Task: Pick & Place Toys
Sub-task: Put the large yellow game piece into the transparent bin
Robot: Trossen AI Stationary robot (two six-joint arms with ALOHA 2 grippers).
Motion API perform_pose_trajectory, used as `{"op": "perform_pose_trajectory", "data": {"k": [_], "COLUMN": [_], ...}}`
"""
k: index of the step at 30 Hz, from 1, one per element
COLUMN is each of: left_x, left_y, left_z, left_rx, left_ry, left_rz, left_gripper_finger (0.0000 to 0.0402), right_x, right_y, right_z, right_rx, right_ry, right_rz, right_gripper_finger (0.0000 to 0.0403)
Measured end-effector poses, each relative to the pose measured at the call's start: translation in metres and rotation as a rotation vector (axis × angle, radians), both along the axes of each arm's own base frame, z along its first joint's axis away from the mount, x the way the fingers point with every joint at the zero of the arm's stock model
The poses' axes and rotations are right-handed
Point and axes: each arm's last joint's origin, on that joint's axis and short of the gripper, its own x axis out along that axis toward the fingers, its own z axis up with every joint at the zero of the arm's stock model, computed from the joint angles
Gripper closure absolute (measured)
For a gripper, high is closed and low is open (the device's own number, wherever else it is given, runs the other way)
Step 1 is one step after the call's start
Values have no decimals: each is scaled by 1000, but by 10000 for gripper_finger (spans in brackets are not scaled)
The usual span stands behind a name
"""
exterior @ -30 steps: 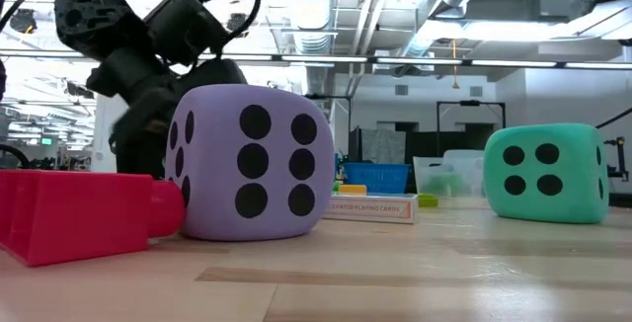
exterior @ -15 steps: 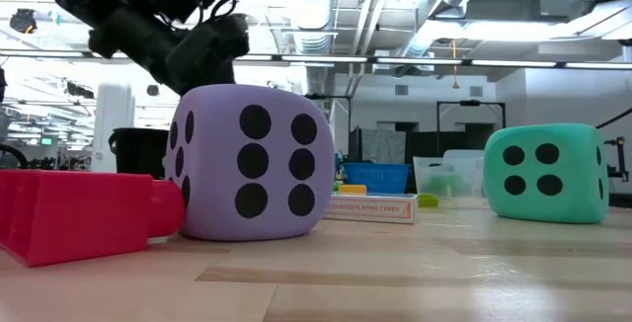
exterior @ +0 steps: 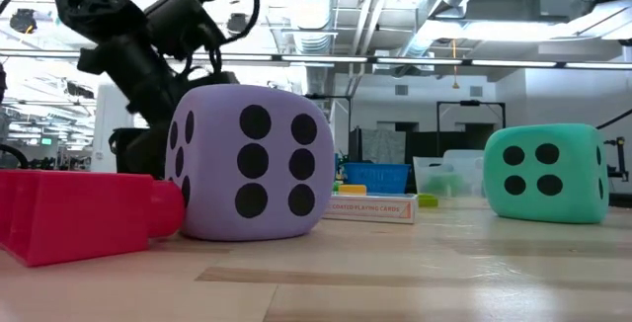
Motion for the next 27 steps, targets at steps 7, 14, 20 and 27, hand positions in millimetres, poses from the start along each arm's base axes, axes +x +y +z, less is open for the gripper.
{"op": "perform_pose_trajectory", "data": {"k": [7,14,20,27], "left_x": [10,14,15,16], "left_y": [-8,-8,-7,-7], "left_z": [-2,4,5,6], "left_rx": [43,51,64,59], "left_ry": [-89,-164,-176,-199], "left_rz": [-20,-8,11,18], "left_gripper_finger": [119,119,119,119], "right_x": [-1,-1,-1,-1], "right_y": [0,0,0,0], "right_z": [0,-1,-1,-1], "right_rx": [-1,-1,-1,-2], "right_ry": [7,15,15,16], "right_rz": [1,1,2,5], "right_gripper_finger": [219,219,219,219]}}
